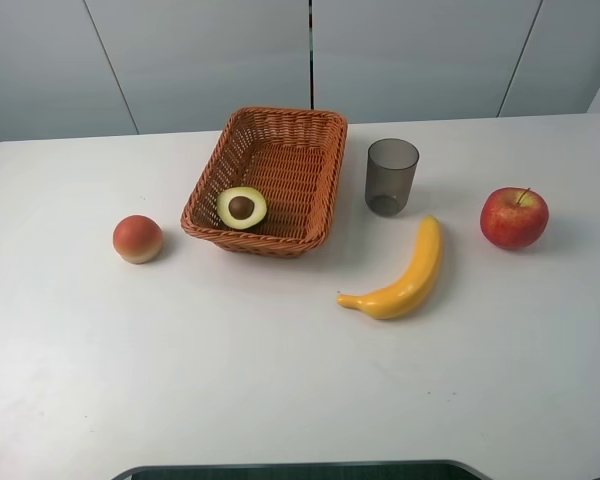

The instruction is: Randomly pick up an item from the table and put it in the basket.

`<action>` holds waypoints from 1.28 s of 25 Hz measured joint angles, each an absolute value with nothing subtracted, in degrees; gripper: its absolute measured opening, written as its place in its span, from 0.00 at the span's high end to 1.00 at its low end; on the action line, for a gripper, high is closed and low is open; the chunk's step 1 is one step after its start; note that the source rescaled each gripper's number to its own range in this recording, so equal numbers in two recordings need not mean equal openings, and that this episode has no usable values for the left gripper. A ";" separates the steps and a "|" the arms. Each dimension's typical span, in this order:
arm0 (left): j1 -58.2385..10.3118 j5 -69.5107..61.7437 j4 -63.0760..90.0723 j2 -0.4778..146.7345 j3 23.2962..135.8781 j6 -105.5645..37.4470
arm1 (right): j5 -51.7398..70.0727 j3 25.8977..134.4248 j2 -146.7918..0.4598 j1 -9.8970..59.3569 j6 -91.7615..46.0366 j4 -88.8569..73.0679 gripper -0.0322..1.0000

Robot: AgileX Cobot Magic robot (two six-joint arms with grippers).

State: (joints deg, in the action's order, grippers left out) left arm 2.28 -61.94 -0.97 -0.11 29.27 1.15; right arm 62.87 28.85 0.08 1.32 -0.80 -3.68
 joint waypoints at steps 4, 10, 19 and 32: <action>2.28 -61.94 -0.97 -0.11 29.27 1.15 | 62.87 28.85 0.08 1.32 -0.80 -3.68 0.00; 2.28 -61.94 -0.97 -0.11 29.27 1.15 | 62.87 28.85 0.08 1.32 -0.80 -3.68 0.00; 2.28 -61.94 -0.97 -0.11 29.27 1.15 | 62.87 28.85 0.08 1.32 -0.80 -3.68 0.00; 2.28 -61.94 -0.97 -0.11 29.27 1.26 | 62.87 28.85 0.08 1.32 -0.80 -3.68 0.00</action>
